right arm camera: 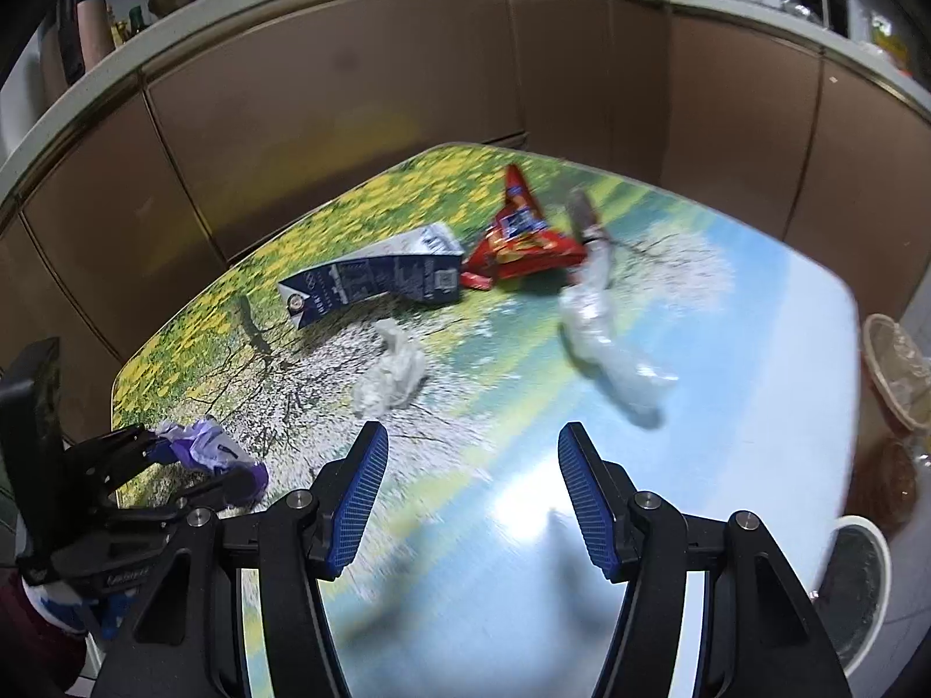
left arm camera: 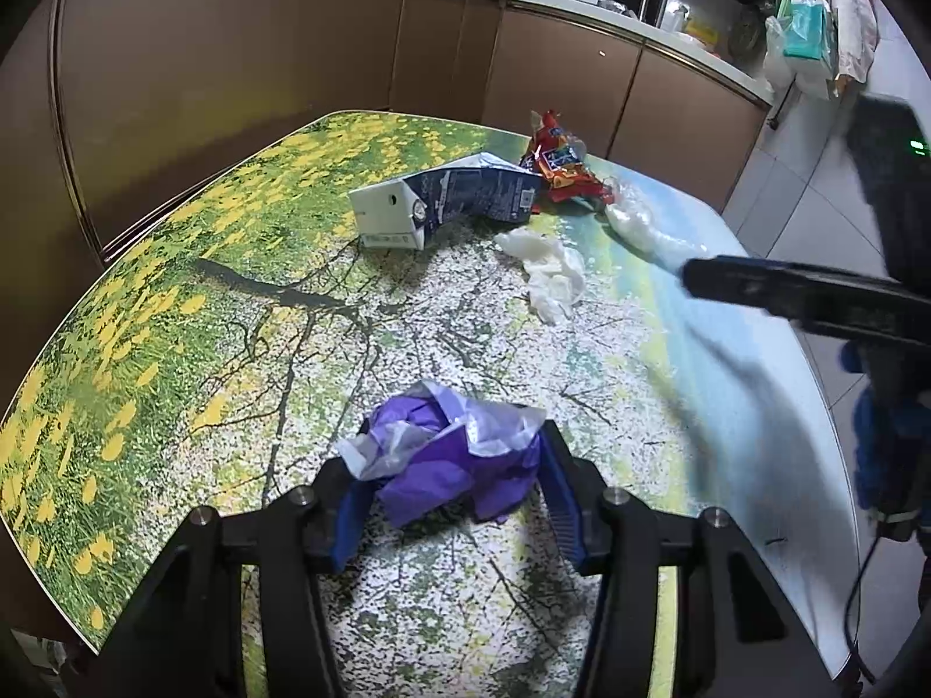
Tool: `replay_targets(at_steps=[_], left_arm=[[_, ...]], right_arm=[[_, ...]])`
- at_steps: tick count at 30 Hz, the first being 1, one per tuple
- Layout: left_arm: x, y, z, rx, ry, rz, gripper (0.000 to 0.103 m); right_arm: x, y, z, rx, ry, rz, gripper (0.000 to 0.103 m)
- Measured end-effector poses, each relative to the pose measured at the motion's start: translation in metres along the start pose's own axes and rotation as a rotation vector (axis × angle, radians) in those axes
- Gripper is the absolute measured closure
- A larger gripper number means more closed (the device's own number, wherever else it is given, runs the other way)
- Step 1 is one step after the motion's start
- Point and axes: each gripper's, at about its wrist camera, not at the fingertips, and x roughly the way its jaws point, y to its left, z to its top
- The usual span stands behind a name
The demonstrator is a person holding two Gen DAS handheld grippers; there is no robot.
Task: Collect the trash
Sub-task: 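Grasp the purple wrapper with the left gripper while the right grasps the white tissue, then carry the wrapper and tissue over the white bin and open both grippers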
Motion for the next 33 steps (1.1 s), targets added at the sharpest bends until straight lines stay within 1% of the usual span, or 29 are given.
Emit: replay_targets(at_steps=[5,8,10,14,16,17,18,19,21,24,26,28,33], left_arm=[[-0.004,0.000,-0.004,-0.009,-0.020,0.000,0.054],[-0.005,0.005,-0.003,-0.035,-0.027,-0.018,0.055],[-0.005,0.006,-0.002,-0.046,-0.030,-0.026,0.056],[-0.005,0.007,-0.002,-0.055,-0.033,-0.029,0.057],[-0.005,0.008,-0.002,-0.053,-0.033,-0.026,0.058],[-0.006,0.008,-0.002,-0.055,-0.033,-0.025,0.058],[-0.006,0.008,-0.002,-0.057,-0.032,-0.023,0.058],[-0.006,0.007,-0.002,-0.057,-0.031,-0.019,0.058],[-0.006,0.006,-0.002,-0.061,-0.025,-0.008,0.058],[-0.007,0.006,-0.002,-0.089,-0.013,-0.015,0.060],[-0.011,0.005,-0.004,-0.098,-0.012,-0.005,0.063],[-0.017,0.001,-0.005,-0.096,-0.021,0.003,0.067],[-0.039,-0.008,-0.007,-0.083,-0.053,0.018,0.070]], right_arm=[[0.035,0.008,0.009,-0.001,0.045,0.063,0.044],[0.054,0.012,0.015,-0.009,0.061,0.085,0.048],[0.065,0.014,0.019,-0.011,0.070,0.102,0.053],[0.077,0.019,0.028,-0.023,0.067,0.122,0.057],[0.080,0.022,0.031,-0.034,0.068,0.120,0.065],[0.081,0.024,0.032,-0.045,0.069,0.113,0.067],[0.083,0.027,0.032,-0.056,0.071,0.106,0.072],[0.084,0.029,0.032,-0.069,0.075,0.101,0.080],[0.082,0.030,0.030,-0.074,0.080,0.104,0.082],[0.069,0.030,0.022,-0.069,0.076,0.133,0.088],[0.056,0.032,0.015,-0.080,0.063,0.142,0.089],[0.040,0.033,0.009,-0.090,0.049,0.147,0.090],[-0.003,0.029,-0.009,-0.087,0.006,0.147,0.092]])
